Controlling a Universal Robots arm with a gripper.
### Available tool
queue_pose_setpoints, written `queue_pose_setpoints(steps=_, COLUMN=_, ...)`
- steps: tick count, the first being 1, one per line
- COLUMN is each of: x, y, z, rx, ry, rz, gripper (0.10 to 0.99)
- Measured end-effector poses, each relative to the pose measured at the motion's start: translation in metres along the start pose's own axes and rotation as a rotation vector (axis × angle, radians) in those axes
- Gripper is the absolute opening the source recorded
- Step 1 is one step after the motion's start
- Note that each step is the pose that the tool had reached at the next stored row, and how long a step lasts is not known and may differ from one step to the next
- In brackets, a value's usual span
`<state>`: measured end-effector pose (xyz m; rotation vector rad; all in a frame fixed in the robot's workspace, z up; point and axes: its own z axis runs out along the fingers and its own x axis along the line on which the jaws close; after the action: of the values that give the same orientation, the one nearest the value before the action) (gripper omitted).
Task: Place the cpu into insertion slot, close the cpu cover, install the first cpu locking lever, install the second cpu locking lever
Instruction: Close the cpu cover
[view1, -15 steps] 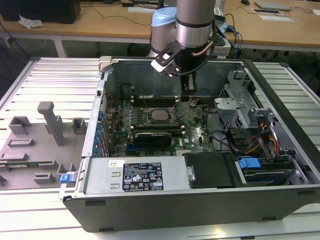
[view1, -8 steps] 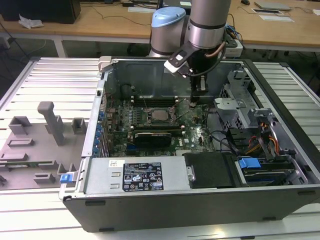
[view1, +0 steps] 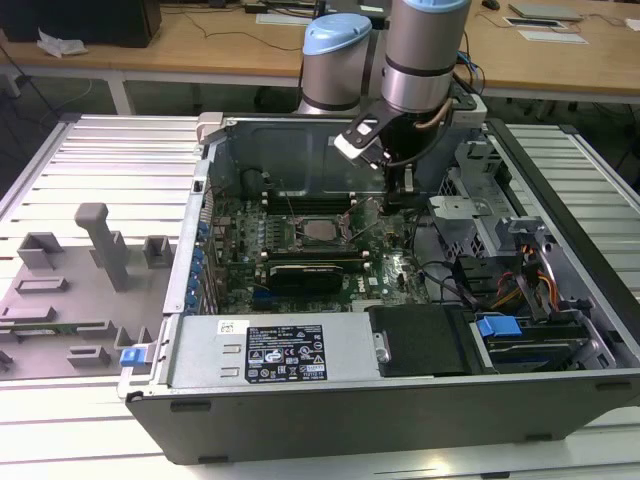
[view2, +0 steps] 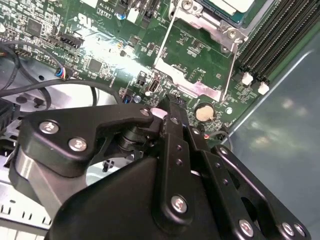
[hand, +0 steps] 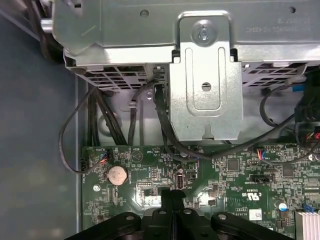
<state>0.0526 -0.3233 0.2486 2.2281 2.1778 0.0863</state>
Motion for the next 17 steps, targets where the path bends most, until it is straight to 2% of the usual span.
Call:
queue_pose_setpoints(steps=4, x=0.0, y=0.0, z=0.0, rx=0.0, ry=-0.0001, rz=0.0, gripper=0.106)
queue_pose_setpoints(steps=5, x=0.0001, y=0.0001, z=0.0002, rx=0.003, ry=0.0015, rz=0.0, gripper=0.106)
queue_pose_setpoints(steps=8, x=-0.0001, y=0.0006, z=0.0004, rx=0.037, ry=0.0132, rz=0.002, gripper=0.106)
queue_pose_setpoints(steps=9, x=-0.0002, y=0.001, z=0.0005, rx=0.056, ry=0.0179, rz=0.002, gripper=0.106)
queue_pose_setpoints(steps=10, x=-0.0002, y=0.0012, z=0.0006, rx=0.069, ry=0.0206, rz=0.003, gripper=0.106)
queue_pose_setpoints(steps=11, x=-0.0002, y=0.0019, z=0.0007, rx=0.097, ry=0.0251, rz=0.004, gripper=0.106)
queue_pose_setpoints(steps=12, x=-0.0003, y=0.0023, z=0.0008, rx=0.116, ry=0.0278, rz=0.005, gripper=0.106)
queue_pose_setpoints(steps=13, x=-0.0003, y=0.0028, z=0.0009, rx=0.143, ry=0.0318, rz=0.006, gripper=0.106)
queue_pose_setpoints(steps=17, x=-0.0003, y=0.0013, z=0.0008, rx=0.144, ry=0.0322, rz=0.005, gripper=0.106)
